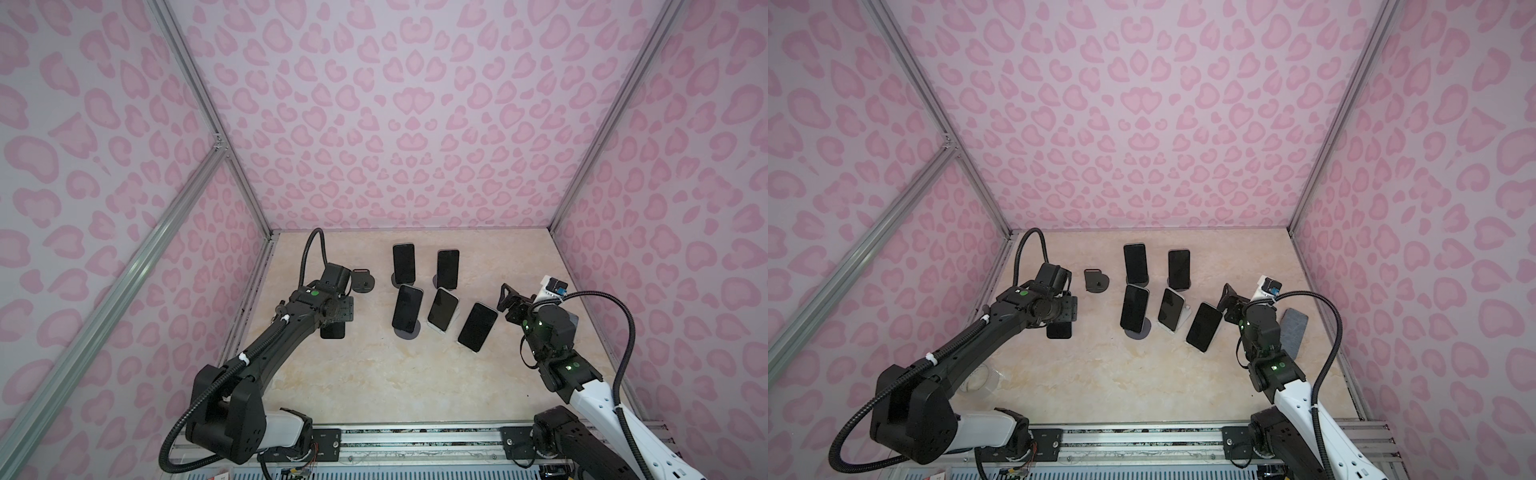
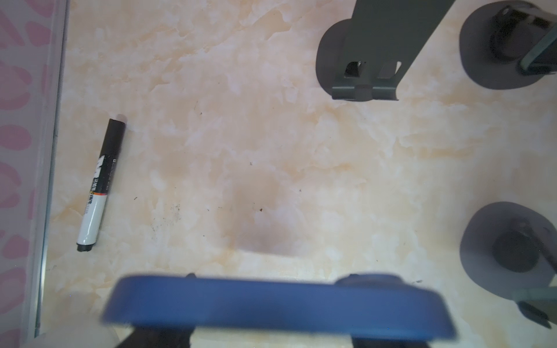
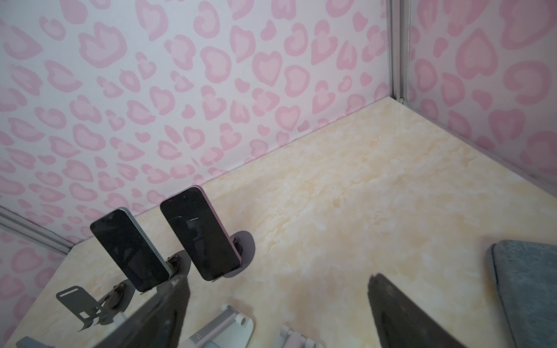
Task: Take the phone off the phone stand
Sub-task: 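Lift the blue-edged phone off its stand with the left gripper, then carry the phone toward the robot and lower it flat onto the table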
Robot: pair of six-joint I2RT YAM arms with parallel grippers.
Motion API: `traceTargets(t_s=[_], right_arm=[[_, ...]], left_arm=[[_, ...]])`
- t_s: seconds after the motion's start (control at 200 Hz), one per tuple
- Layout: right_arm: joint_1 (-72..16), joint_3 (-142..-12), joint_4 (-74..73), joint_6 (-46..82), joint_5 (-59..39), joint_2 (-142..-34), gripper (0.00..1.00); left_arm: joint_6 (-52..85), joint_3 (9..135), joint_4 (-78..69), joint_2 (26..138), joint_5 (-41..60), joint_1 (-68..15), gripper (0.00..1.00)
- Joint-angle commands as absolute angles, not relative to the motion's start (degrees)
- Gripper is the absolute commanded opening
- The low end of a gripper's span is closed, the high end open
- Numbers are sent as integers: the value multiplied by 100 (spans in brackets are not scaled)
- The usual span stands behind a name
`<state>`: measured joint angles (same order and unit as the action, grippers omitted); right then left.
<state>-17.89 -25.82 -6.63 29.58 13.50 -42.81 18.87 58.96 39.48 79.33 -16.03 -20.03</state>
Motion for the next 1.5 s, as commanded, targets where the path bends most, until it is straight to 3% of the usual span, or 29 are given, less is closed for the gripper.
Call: traceTargets(t_s=[0.0, 0.295, 0.9, 1.5], right_arm=[[-1800, -2549, -782, 2964, 1397, -4229, 95], [-1803, -2478, -927, 3028, 1246, -4219, 95], [-1812, -2425, -935, 3043, 1406, -4136, 94], [-1812, -2409, -903, 3014, 1499, -4017, 94]], left_arm=[[1639, 5970, 3993, 8207, -1502, -1806, 70], [1360, 6108, 3983, 8873, -891, -1296, 67], [1034, 6850, 4597, 10552, -1147, -1085, 65], [1030, 6952, 4639, 11067, -598, -950, 74]])
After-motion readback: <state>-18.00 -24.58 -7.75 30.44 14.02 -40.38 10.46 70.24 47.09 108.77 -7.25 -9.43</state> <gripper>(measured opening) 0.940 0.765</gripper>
